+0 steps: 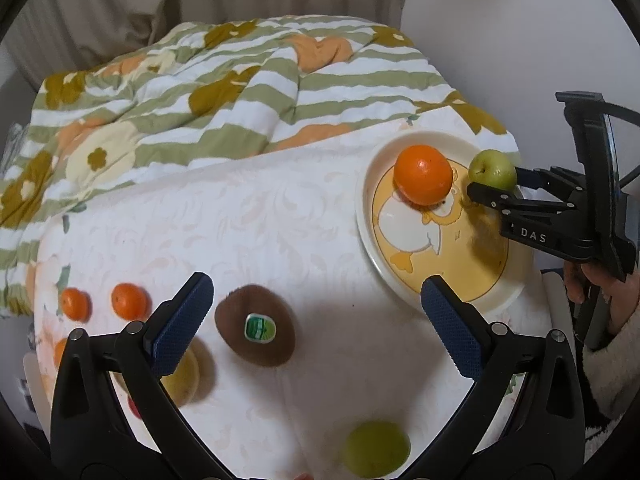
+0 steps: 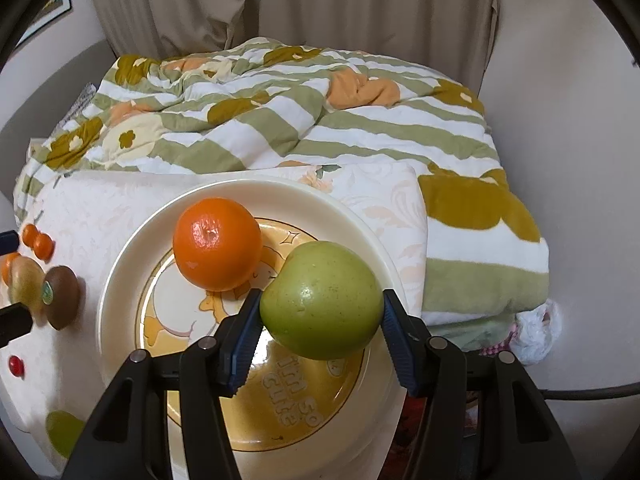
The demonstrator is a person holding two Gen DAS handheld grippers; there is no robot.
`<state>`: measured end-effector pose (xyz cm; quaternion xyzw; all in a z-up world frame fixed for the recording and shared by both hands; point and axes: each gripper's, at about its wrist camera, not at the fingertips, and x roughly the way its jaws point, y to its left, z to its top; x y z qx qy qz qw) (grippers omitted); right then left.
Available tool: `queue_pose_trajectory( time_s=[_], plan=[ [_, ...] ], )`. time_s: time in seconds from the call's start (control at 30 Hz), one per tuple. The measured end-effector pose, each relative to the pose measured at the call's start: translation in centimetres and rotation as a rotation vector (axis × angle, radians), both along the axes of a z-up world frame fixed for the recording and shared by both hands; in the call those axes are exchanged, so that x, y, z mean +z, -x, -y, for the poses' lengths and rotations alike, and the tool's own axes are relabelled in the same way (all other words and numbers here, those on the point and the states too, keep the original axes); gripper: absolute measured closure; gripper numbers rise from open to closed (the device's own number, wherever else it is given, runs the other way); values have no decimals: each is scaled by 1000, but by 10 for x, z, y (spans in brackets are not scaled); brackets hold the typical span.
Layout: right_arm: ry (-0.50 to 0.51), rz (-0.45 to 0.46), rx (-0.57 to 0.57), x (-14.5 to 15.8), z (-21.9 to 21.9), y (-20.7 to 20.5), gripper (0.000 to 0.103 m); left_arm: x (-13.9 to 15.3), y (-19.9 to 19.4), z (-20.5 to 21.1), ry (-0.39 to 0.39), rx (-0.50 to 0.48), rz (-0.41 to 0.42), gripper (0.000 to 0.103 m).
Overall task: Organize fruits
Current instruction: 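Release the green apple into the bowl with the right tool and withdraw, then grasp the second orange with the left tool while the right tool grasps the russet apple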
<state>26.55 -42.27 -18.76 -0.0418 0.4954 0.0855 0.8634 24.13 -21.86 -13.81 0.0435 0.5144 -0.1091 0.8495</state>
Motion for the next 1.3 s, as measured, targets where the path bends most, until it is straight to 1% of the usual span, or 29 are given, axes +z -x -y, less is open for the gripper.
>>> queue_pose_trajectory(
  time_s=[0.1, 0.17, 0.2, 0.23, 0.3, 0.5, 0.63, 0.73, 0.9, 1.0, 1.17, 1.3],
  plan=[
    [-7, 4, 0, -1, 1, 1, 49, 2, 7, -2, -1, 18, 1, 0],
    [-16, 38, 3, 5, 2, 3, 31, 4, 11, -4, -1, 32, 5, 0],
    [-14, 60, 8, 9, 3, 5, 9, 5, 13, -5, 0, 39, 8, 0],
    [-15, 73, 13, 11, 2, 5, 1, 6, 15, -6, 1, 46, 11, 0],
    [-22, 113, 16, 17, 3, 8, 1, 8, 20, -9, 6, 60, 19, 0],
    [-37, 174, 32, 31, 5, 14, 1, 19, 35, -18, -3, 103, 48, 0],
    [-62, 158, 35, 43, 6, 16, 1, 35, 49, -32, -2, 151, 73, 0],
    [-55, 154, 35, 56, 5, 23, 1, 47, 60, -42, 4, 180, 94, 0],
    [-72, 175, 36, 86, 1, 46, 0, 68, 83, -64, -9, 226, 128, 0],
    [-89, 181, 32, 103, -5, 61, 0, 80, 97, -84, -11, 249, 157, 0],
    [-115, 176, 14, 121, -25, 86, 0, 94, 118, -126, 6, 277, 200, 0],
    [-119, 178, -12, 131, -53, 105, 0, 102, 132, -162, 28, 266, 233, 0]
  ],
)
